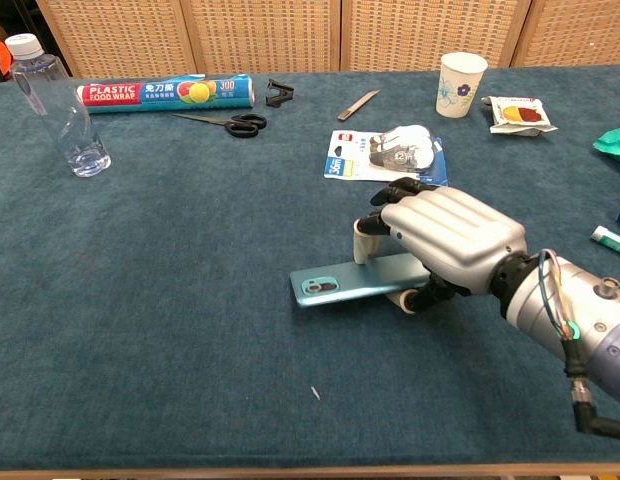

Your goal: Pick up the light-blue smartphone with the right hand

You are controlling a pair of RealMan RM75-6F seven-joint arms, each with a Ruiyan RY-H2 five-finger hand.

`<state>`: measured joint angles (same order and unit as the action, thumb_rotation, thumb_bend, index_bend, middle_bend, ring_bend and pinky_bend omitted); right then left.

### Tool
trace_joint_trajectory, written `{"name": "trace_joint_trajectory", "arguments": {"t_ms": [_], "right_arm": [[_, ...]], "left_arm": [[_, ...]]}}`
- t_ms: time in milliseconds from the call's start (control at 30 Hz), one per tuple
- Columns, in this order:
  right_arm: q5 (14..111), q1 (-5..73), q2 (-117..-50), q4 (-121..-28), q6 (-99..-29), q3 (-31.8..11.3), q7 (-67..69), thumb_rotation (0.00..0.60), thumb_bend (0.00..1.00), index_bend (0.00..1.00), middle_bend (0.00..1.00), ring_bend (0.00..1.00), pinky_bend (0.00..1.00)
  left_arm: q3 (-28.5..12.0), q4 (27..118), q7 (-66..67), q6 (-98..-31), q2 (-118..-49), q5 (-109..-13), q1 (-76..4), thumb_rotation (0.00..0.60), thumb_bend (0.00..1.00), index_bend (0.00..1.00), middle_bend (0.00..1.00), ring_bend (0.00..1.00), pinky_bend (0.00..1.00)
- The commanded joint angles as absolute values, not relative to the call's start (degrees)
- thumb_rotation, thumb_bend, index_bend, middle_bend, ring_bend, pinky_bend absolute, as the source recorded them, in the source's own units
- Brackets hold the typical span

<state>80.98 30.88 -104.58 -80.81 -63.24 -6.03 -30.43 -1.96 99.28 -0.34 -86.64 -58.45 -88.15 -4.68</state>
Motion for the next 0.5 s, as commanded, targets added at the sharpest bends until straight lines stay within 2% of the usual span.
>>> {"name": "trace_joint_trajectory", "arguments": {"t_ms": [33, 367, 500], "right_arm": [[79.5, 31.6, -104.2, -82.6, -62.7, -7.4, -32.0, 0.6, 0.86, 0.41, 0.38, 0.14, 0.01], [65.3, 36.8, -103.7, -87.5, -57.9, -14.9, -43.8, 0.6, 0.9, 0.43, 0.39, 0.16, 0.01], [61.3, 38.6, -104.4, -86.9, -57.6, -16.1, -46.9, 0.6, 0.86, 0.43, 0.38, 0.16, 0.01]], "left_arm": [[-2.0, 99.3, -0.4, -86.7, -58.4, -88.2, -4.7, 0.6, 0.0, 0.0, 0.0, 0.0, 0.0], [-1.9, 99.3, -0.5, -86.7, -58.3, -88.3, -4.7, 0.6, 0.0, 0.0, 0.0, 0.0, 0.0], [-1.9, 99.3, -0.6, -86.7, -58.3, -88.2, -4.6, 0.6, 0.0, 0.0, 0.0, 0.0, 0.0]]}}
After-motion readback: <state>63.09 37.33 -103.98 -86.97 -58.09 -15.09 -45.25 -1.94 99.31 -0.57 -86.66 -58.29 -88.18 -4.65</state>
